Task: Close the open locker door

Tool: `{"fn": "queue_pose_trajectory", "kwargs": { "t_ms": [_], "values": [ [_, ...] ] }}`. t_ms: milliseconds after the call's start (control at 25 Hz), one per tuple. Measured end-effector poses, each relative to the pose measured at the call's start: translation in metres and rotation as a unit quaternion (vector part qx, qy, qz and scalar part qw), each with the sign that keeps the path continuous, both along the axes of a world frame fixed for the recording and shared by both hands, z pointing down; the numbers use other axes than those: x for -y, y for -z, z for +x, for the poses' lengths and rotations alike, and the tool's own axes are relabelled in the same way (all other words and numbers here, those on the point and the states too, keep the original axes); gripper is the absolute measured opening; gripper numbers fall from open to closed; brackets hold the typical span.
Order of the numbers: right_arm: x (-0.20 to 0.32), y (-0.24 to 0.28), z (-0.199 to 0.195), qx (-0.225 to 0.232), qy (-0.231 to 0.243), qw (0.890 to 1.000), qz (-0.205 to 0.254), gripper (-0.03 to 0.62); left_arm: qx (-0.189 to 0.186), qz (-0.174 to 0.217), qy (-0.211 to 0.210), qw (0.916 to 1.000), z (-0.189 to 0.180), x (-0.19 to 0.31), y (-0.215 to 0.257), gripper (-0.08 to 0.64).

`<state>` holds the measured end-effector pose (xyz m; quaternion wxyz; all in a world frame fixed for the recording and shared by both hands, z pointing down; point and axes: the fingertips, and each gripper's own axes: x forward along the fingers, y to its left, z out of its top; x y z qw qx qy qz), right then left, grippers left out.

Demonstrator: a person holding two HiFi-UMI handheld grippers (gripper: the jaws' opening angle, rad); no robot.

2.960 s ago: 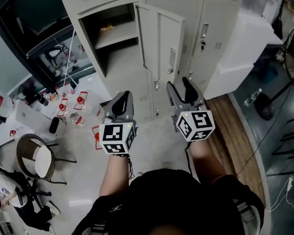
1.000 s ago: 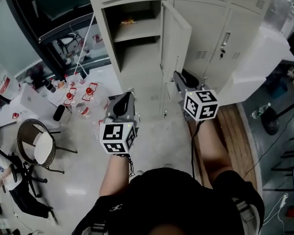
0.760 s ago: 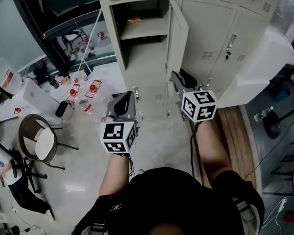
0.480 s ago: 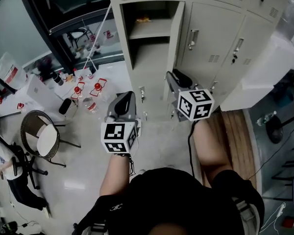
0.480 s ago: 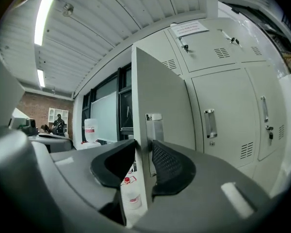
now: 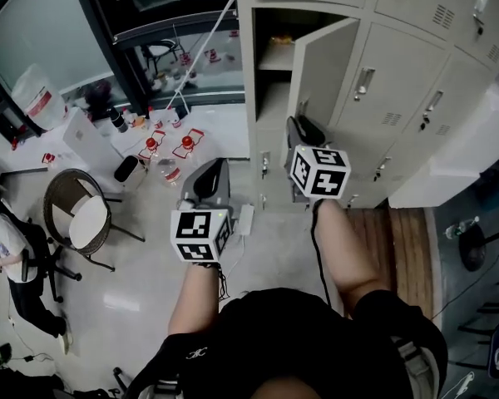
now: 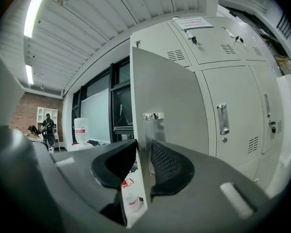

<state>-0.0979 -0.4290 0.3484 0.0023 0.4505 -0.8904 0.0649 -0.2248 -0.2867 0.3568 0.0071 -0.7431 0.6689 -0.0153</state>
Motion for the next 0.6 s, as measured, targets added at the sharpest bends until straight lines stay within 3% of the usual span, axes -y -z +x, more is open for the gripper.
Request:
{"fn": "queue_pose_trajectory", "kwargs": {
  "t_ms": [600],
  "values": [
    [0.040,0.001,-0.059,-0.016,-0.014,1.000,-0.003,0.100,0.005,0.005,0.052,0.9986,-0.049,-0.019,0.005,0.000]
  ]
}}
